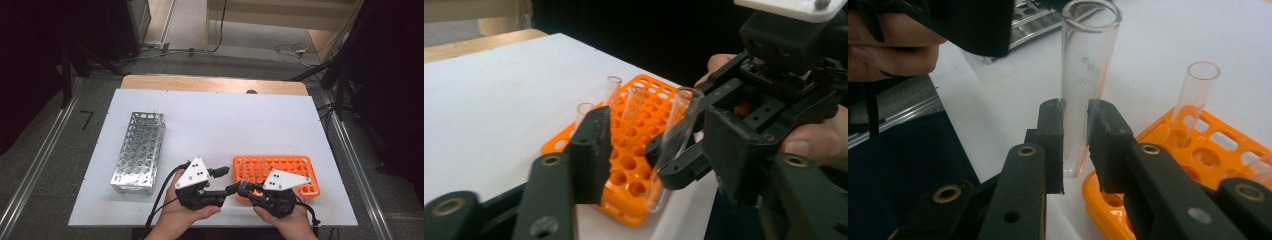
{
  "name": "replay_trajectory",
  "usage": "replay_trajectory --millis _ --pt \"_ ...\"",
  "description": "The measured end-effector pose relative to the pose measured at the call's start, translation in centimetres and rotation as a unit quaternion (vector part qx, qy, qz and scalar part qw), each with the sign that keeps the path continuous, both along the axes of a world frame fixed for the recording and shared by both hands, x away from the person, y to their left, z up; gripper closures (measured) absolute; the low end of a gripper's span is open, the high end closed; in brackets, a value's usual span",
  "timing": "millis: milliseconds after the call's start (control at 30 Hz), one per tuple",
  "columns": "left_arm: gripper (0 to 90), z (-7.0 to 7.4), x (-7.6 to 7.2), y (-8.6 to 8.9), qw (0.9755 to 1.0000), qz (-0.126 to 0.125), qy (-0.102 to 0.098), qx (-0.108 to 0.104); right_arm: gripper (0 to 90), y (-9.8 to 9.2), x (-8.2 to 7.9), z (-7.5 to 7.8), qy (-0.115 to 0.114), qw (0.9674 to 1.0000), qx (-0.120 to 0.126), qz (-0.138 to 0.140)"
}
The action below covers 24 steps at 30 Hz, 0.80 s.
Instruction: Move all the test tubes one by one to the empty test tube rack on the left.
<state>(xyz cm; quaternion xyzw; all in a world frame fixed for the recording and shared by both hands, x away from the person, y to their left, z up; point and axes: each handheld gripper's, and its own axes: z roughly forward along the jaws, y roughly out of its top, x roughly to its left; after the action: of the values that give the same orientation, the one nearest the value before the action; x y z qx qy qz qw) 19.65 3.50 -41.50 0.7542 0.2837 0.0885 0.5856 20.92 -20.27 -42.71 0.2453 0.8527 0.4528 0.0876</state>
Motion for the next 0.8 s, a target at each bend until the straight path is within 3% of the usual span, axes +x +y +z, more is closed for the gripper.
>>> replay_trajectory --millis 200,367,467,800 --pt "60.8 0.1 -0.2 -0.9 0.9998 -0.019 -0.004 0.001 74.4 0.9 -0.1 -0.3 0.004 0.9999 -0.006 0.011" --pt "66.3 0.0 -0.4 -1.6 0.9996 -0.018 -0.012 0.02 74.4 1.1 -0.2 -0.3 0.002 0.9999 -0.006 0.016" --pt "71.0 -0.1 -0.3 -1.5 0.9997 -0.016 -0.01 0.018 74.4 1.1 -0.3 -0.2 0.002 0.9998 -0.005 0.016" --pt "74.1 -0.3 -0.5 -1.8 0.9993 -0.01 -0.02 0.031 74.4 1.1 -0.3 -0.2 0.006 0.9997 -0.006 0.021"
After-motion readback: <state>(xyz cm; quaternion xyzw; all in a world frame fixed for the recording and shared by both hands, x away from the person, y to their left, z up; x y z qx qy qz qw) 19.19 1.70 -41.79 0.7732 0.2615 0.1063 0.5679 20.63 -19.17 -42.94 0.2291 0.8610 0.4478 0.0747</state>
